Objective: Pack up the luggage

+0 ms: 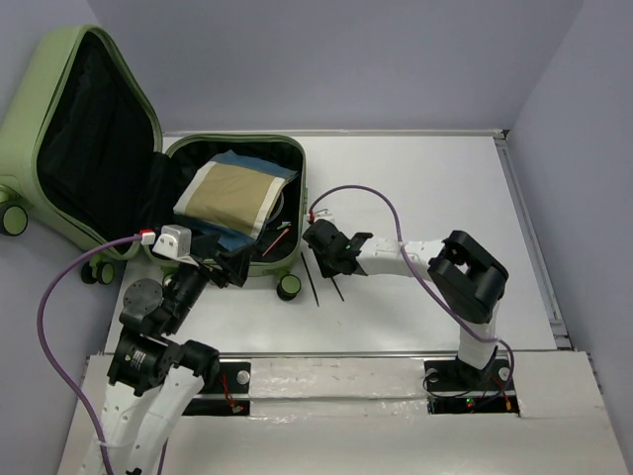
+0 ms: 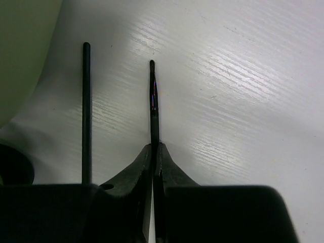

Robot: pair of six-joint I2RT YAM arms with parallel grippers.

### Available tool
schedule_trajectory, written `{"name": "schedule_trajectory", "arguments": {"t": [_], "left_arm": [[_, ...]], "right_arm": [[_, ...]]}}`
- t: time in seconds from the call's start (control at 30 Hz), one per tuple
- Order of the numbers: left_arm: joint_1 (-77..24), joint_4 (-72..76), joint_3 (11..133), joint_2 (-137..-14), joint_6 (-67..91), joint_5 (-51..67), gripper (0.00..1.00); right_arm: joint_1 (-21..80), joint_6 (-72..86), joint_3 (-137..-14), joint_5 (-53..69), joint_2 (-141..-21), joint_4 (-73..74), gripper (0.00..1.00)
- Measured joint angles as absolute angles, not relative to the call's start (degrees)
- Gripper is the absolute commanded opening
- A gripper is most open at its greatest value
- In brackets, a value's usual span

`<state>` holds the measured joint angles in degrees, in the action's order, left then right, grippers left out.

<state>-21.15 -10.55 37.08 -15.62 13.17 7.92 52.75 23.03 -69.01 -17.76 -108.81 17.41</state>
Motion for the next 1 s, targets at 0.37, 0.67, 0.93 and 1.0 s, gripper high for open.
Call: {"name": "schedule_trajectory", "arguments": {"t": [0.37, 0.67, 0.93, 1.0], "left_arm": [[-21.1, -10.5, 37.1, -15.5, 13.2, 7.9, 0.99], [-21.1, -10.5, 37.1, -15.5, 13.2, 7.9, 0.99], [-20.9, -10.5, 37.1, -15.2, 13.2, 7.7, 0.99], [-20.9, -10.5, 37.1, -15.2, 13.2, 7.7, 0.99]], "right_arm": [[52.8, 22.5, -68.8, -23.1, -102.6, 21.1, 0.07], [52.8, 19.4, -85.8, -15.2, -97.3, 17.4, 0.12], [53.0, 20.3, -114.3, -3.4, -116.9, 13.1, 0.68], [53.0, 20.1, -113.2, -2.6, -117.7, 14.1, 0.61]]}}
